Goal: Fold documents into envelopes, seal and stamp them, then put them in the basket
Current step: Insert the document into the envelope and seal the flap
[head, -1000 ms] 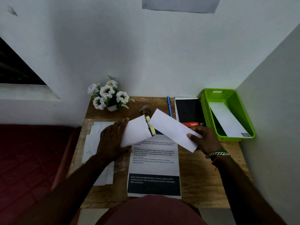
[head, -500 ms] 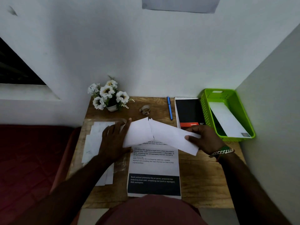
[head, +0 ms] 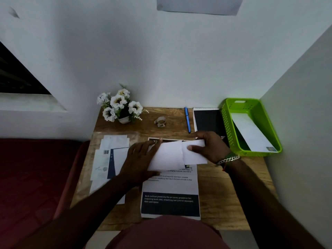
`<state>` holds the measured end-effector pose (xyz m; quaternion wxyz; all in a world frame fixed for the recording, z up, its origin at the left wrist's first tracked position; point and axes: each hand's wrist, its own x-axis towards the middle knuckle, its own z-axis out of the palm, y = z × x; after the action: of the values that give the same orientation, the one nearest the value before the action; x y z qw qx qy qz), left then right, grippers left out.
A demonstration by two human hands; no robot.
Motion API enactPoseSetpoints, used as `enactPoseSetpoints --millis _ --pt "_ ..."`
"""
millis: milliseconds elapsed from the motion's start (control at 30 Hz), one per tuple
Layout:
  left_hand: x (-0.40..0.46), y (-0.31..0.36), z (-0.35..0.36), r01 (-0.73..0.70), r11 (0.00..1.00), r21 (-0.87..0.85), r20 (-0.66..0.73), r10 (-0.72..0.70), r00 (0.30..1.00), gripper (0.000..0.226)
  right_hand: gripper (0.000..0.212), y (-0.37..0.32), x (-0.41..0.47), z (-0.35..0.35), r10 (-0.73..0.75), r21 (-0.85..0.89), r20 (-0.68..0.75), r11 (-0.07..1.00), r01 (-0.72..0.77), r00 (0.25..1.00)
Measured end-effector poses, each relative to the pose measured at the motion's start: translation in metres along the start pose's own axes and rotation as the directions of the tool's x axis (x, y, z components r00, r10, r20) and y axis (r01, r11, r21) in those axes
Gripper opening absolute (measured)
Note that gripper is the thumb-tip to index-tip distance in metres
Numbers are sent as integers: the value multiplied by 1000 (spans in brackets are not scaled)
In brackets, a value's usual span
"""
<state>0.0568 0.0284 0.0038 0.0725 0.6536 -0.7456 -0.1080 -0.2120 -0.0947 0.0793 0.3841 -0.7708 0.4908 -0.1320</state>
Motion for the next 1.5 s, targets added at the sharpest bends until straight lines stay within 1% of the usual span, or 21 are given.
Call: enactPoseSetpoints --millis 100,167,233,300,467,600,700,733,800,867,900,967,1033,1100,1167,1233,1300,1333,1367,1433,1500 --pt "5 7 0 41 998 -45 32 -40 999 127 28 -9 1 18 46 135 -193 991 -20 980" --pt "6 6 -1 70 997 -42 34 -68 997 123 21 -12 0 26 114 242 -328 970 -34 938" --pt "7 5 -1 94 994 -48 38 -92 995 123 14 -10 -3 31 126 255 -458 967 -5 880" --pt "7 5 -2 108 993 -54 42 -106 994 125 11 -8 -5 35 115 241 -508 970 13 854" --pt "12 14 -3 107 992 -74 60 -102 993 125 12 -10 -9 50 58 202 -430 979 33 901" --pt "14 19 -2 123 990 -67 57 -119 991 125 15 -12 -12 58 -30 125 -363 989 81 931" --pt "12 16 -1 124 991 -59 56 -121 991 126 12 -12 -14 58 -32 167 -341 982 94 940" --pt "11 15 -1 123 991 -59 50 -120 991 126 11 -13 -15 56 -22 186 -364 978 96 931" --pt "9 13 -1 127 991 -51 38 -125 991 125 10 -13 -16 53 16 204 -459 975 87 888" --pt "8 14 -3 141 989 -43 32 -140 990 125 13 -11 -16 52 99 256 -517 966 44 850" --pt "8 15 -4 149 988 -42 32 -148 989 125 20 -11 -16 52 152 315 -498 949 15 854" --pt "9 19 -6 161 986 -44 37 -160 986 126 31 -12 -16 54 254 440 -381 895 -67 889" --pt "9 22 -8 162 985 -51 31 -161 987 126 32 -14 -17 58 279 470 -310 876 -109 909" --pt "10 27 -9 155 987 -41 27 -154 988 125 24 -12 -17 62 267 455 -332 885 -94 905" --pt "10 31 -10 149 988 -33 36 -148 988 123 22 -11 -17 65 264 450 -368 890 -78 891" --pt "10 35 -9 151 988 -32 34 -150 988 122 30 -15 -18 65 299 476 -385 875 -90 873" --pt "10 36 -9 155 987 -41 22 -154 988 122 43 -19 -18 64 354 545 -390 833 -97 850" --pt "10 36 -9 157 987 -46 17 -156 988 122 45 -19 -16 64 375 574 -391 813 -95 841" --pt "9 36 -9 159 986 -52 12 -158 987 122 41 -20 -15 64 396 600 -391 794 -97 831" --pt "9 38 -9 163 985 -55 0 -163 987 122 27 -19 -13 65 431 619 -404 778 -105 807" --pt "8 42 -9 165 985 -41 -13 -166 986 120 17 -19 -12 67 407 579 -441 810 -94 800"
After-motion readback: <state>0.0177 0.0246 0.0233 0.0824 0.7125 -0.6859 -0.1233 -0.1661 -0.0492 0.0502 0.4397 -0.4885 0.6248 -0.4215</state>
